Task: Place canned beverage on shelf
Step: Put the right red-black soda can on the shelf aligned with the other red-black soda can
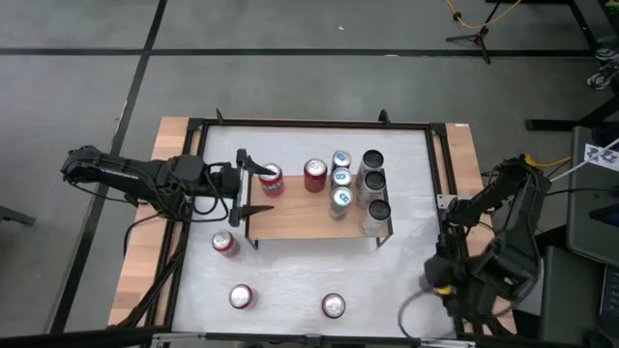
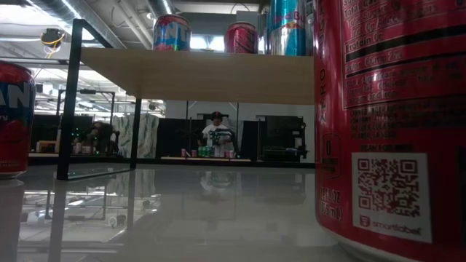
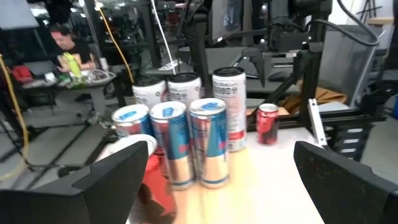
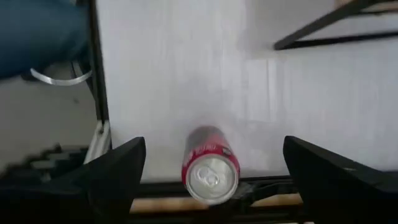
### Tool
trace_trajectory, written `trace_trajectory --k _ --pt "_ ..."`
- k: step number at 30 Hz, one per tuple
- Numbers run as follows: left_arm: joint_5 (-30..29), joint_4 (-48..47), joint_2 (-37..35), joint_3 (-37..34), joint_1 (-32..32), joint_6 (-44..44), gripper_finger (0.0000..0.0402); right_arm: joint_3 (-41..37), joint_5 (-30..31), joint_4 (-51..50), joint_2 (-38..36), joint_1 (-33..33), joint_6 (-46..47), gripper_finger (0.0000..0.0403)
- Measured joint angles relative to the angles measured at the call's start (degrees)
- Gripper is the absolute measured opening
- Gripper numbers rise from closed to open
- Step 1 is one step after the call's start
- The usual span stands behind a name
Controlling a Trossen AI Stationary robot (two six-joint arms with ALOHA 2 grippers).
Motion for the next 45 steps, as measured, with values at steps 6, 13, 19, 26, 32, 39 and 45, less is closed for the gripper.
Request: trace_trajectory --k 6,13,19,26,32,39,45 --pt "0.03 -0.16 0.03 0.0 -1.65 -2.21 0.0396 -0.66 2.18 0.49 0.48 4.8 -2.98 0.037" --pt "0.02 -0.51 0.02 0.0 -3.19 -2.2 0.0396 -6.89 2.09 0.65 0.52 8.29 -2.83 0.037" --pt "0.02 -0.5 0.03 0.0 -3.78 -2.21 0.0396 -12.38 -2.54 2.22 0.5 8.05 -3.31 0.037" --pt "0.02 -0.52 0.02 0.0 -3.76 -2.21 0.0396 -18.19 -5.64 8.79 0.49 8.09 -6.12 0.037" --pt "0.01 -0.52 0.04 0.0 -3.74 -2.21 0.0396 -22.14 -7.81 11.69 0.48 8.09 -6.24 0.037" --pt "0.0 -0.54 0.03 0.0 -3.74 -2.23 0.0396 -24.46 -7.77 14.85 0.48 8.09 -6.17 0.037" --pt "0.0 -0.78 0.02 0.0 -3.74 -2.23 0.0396 -24.59 -7.79 15.74 0.48 8.09 -6.17 0.037"
